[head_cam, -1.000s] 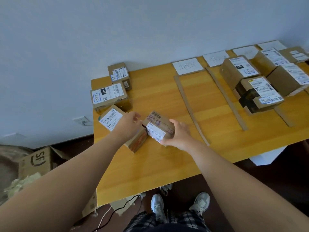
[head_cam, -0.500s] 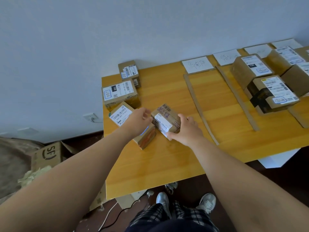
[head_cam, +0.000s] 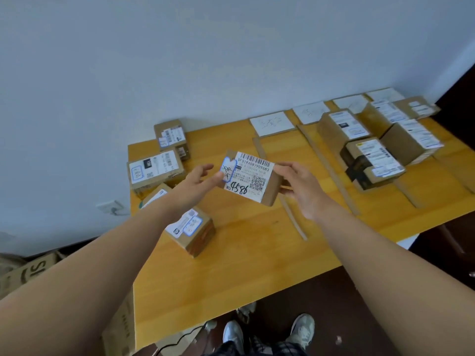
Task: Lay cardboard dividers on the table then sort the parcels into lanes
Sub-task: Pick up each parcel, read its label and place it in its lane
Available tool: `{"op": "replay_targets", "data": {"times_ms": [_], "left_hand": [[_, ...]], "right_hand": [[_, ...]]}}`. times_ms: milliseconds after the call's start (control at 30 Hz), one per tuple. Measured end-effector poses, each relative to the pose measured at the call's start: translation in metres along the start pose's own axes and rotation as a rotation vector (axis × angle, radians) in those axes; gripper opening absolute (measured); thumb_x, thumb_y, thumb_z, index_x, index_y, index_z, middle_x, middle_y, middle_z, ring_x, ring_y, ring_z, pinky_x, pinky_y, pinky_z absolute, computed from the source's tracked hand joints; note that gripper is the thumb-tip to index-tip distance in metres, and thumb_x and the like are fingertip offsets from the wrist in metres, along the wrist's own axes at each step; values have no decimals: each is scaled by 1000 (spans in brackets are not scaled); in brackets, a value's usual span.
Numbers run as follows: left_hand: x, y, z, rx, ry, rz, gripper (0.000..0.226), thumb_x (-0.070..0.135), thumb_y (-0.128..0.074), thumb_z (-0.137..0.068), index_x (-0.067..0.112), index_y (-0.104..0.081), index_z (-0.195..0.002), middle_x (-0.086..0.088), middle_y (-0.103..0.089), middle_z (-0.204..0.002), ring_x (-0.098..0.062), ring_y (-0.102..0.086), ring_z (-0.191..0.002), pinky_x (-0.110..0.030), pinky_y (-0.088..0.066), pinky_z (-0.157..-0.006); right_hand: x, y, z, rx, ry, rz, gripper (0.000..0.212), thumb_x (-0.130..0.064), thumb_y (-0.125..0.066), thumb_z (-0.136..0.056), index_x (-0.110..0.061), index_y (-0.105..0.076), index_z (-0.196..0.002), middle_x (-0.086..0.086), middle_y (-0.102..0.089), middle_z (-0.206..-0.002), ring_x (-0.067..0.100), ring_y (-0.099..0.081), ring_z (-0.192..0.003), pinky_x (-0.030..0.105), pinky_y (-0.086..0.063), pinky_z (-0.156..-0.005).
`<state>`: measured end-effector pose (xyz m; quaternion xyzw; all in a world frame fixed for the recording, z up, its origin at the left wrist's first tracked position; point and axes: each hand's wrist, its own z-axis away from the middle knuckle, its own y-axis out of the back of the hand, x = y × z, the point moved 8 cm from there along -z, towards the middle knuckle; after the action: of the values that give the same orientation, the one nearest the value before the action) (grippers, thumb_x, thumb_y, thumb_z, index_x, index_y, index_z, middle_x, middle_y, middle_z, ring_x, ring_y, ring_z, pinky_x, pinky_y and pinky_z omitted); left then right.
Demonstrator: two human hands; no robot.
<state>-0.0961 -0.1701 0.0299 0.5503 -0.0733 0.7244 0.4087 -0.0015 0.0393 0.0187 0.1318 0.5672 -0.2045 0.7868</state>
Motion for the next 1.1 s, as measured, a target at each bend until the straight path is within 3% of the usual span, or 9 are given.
{"op": "replay_targets", "data": {"times_ms": [100,267,333,500,633,733,833,933,1100], "left_hand": [[16,-6,1,-55,-30,170,100,76,-57,-61,31,-28,-145,6,-47,-141,-13,-44,-131,-41,-35,-109],[44,-14,3,-112,-119,277,97,57,-73,-55,33,-28,-139,4,-59,-127,-12,-57,-118,-37,-46,-100],[55,-8,2,-51,-157,311,92,50,-76,-54,33,-34,-133,-2,-59,-127,-16,-60,-114,-36,-52,-95],[62,9,-3,118,-173,405,78,36,-75,-63,27,-37,-131,-15,-57,-125,-25,-63,-109,-43,-49,-100],[56,7,-7,140,-124,335,61,24,-72,-78,25,-38,-128,-14,-60,-122,-24,-63,-108,-41,-47,-102],[47,0,-11,139,-69,233,62,23,-71,-81,24,-36,-132,-10,-59,-120,-23,-60,-108,-42,-44,-104],[40,-9,-9,133,-33,231,64,20,-70,-83,22,-31,-134,-10,-60,-119,-19,-62,-101,-40,-45,-103],[33,-16,-11,112,-19,285,65,21,-71,-81,22,-31,-132,-12,-65,-116,-21,-64,-103,-42,-44,-104],[34,-30,-19,64,2,347,63,24,-69,-85,16,-32,-136,-13,-66,-117,-20,-65,-103,-33,-50,-96]], "right_hand": [[-28,2,3,-31,32,-61,21,-21,-56,-94,-11,-60,-113,2,-64,-97,16,-59,-85,29,-49,-71],[-43,0,3,-82,47,-158,21,-25,-54,-93,-15,-66,-107,3,-66,-99,20,-57,-93,33,-48,-77],[-43,-1,3,-110,34,-211,35,-31,-59,-84,-13,-65,-113,5,-65,-104,22,-58,-96,37,-48,-84],[-15,-13,9,-285,-102,-226,56,-26,-62,-75,-13,-52,-129,13,-63,-123,32,-61,-114,43,-46,-102],[6,-19,12,-289,-168,-163,54,-32,-68,-74,-19,-56,-125,9,-60,-132,28,-53,-126,46,-41,-108],[5,-26,12,-274,-133,-63,55,-37,-72,-78,-20,-56,-127,2,-65,-124,20,-57,-120,44,-39,-109],[-3,-33,14,-267,-91,-8,47,-30,-65,-88,-19,-52,-132,-1,-69,-113,15,-63,-105,37,-45,-100],[-3,-33,10,-250,-81,27,51,-31,-70,-85,-23,-51,-132,0,-71,-113,18,-66,-106,41,-45,-103],[5,-18,4,-208,-102,38,64,-43,-76,-75,-26,-51,-131,-1,-72,-112,19,-66,-107,44,-42,-106]]}}
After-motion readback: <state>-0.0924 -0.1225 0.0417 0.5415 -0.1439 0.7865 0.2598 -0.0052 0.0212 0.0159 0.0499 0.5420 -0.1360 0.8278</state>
